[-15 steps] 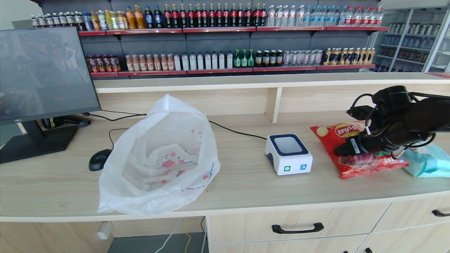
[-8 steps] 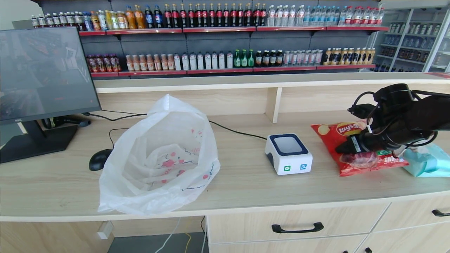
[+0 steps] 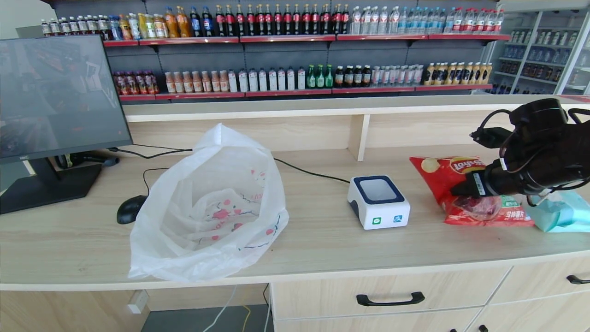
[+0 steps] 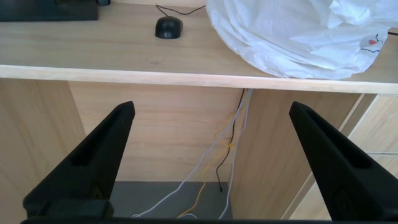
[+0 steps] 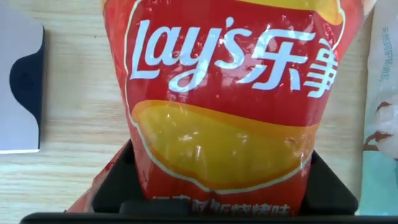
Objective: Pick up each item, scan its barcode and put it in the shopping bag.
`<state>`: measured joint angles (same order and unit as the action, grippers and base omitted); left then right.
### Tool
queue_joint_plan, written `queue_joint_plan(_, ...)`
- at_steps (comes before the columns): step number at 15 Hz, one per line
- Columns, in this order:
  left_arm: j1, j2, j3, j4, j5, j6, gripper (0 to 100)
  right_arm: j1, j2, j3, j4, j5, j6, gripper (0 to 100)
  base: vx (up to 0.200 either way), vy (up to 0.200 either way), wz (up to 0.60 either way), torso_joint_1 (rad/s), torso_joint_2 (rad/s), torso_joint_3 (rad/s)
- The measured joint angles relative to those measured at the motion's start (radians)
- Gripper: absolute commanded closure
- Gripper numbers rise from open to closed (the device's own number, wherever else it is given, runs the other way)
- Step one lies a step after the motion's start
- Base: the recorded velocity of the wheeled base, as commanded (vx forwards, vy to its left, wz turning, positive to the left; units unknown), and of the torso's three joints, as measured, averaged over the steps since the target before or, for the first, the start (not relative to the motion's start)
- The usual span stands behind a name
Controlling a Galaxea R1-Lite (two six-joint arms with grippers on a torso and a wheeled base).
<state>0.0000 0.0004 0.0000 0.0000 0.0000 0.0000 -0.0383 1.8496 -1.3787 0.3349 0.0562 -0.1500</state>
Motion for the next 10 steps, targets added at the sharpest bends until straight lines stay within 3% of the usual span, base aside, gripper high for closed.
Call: queue_joint_plan(10,0.0,0.0,0.0,0.0,0.0,0.0,0,0.005,-0.24,0.133,-0.003,0.058,0.08,100,0.0,0.0,0.0,0.0,0.0,0.0)
